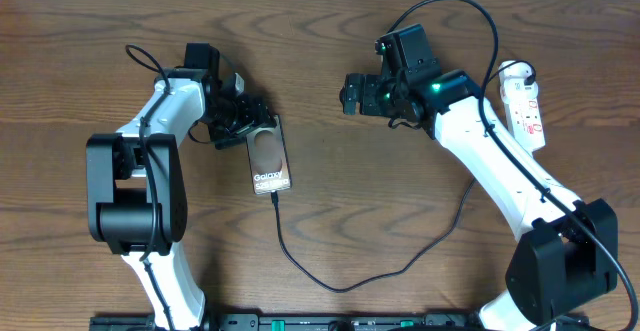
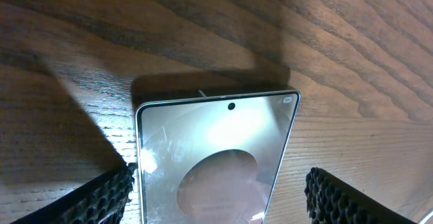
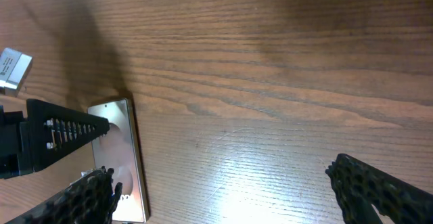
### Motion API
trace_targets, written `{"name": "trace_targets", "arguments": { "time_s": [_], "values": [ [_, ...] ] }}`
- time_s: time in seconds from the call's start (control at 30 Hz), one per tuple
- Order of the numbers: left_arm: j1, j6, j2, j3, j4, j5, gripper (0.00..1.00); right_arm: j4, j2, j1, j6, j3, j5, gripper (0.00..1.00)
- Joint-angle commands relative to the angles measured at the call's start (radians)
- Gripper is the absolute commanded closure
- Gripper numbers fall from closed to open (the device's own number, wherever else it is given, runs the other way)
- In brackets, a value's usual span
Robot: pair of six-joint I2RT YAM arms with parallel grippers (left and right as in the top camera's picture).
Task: Plug charger to phone and switch on socket
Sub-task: 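Open the left gripper and lift it away from the phone, then move the right gripper to the power strip's switch beside the charger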
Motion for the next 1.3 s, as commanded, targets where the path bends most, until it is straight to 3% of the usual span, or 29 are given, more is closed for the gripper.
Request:
{"name": "trace_targets", "arguments": {
  "time_s": [0.0,0.33,0.8,1.07,1.27],
  "values": [
    [0.021,-0.002,0.068,-0.033,-0.012,-0.144,0.15,-0.002,-0.019,0.003,-0.007,0.018,0.012,0.01],
    [0.037,0.025,-0.111,0.019,-0.007,-0.12,0.15,0.0,-0.019,0.003,-0.008,0.018,0.027,0.01],
    [0.036,0.056,-0.481,0.02,0.045,0.251,0.15,-0.003,-0.021,-0.014,-0.003,0.018,0.041,0.01],
    [0.035,0.056,-0.586,0.02,0.026,0.288,0.15,0.0,-0.047,-0.187,0.011,0.06,-0.171,0.01],
    [0.035,0.086,-0.596,0.02,0.015,0.287,0.15,-0.007,-0.069,-0.4,-0.054,0.127,-0.431,0.01]
  ]
}}
